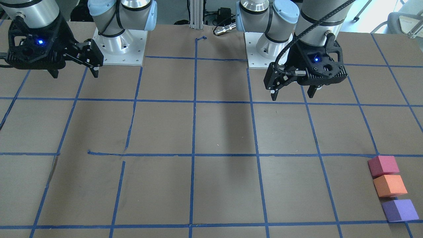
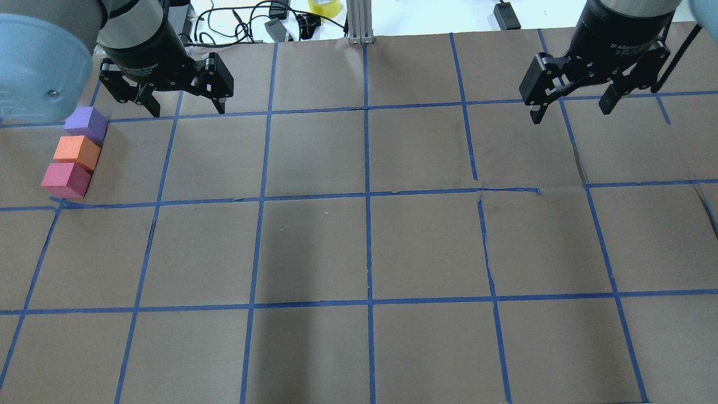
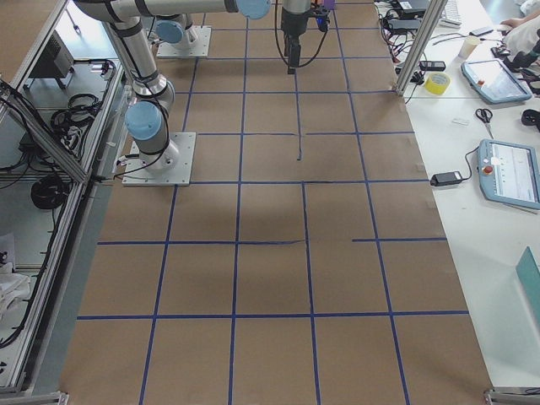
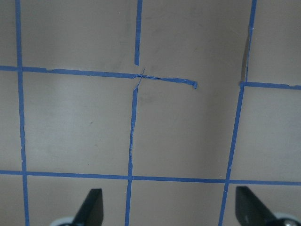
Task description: Arrange blocks in a line
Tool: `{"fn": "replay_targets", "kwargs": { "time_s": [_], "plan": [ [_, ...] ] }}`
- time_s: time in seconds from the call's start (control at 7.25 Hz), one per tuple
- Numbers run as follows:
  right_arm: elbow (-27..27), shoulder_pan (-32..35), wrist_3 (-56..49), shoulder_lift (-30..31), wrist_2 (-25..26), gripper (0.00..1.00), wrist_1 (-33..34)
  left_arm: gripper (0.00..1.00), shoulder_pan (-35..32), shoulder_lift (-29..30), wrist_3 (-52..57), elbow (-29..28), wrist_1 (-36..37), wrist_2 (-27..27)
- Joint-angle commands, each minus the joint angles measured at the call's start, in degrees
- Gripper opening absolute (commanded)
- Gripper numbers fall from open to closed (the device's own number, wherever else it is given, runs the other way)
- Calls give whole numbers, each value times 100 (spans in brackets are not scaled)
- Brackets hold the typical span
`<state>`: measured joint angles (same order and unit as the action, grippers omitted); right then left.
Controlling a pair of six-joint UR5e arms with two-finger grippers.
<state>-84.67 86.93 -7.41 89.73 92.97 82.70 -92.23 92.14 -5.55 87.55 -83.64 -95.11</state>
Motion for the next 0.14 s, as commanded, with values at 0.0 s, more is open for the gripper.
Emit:
{"fn": "replay_targets", "kwargs": {
  "time_s": [0.0],
  "plan": [
    [-5, -1, -6, 0, 11, 100, 0, 100, 3, -3, 10, 8, 40, -8]
  ]
}}
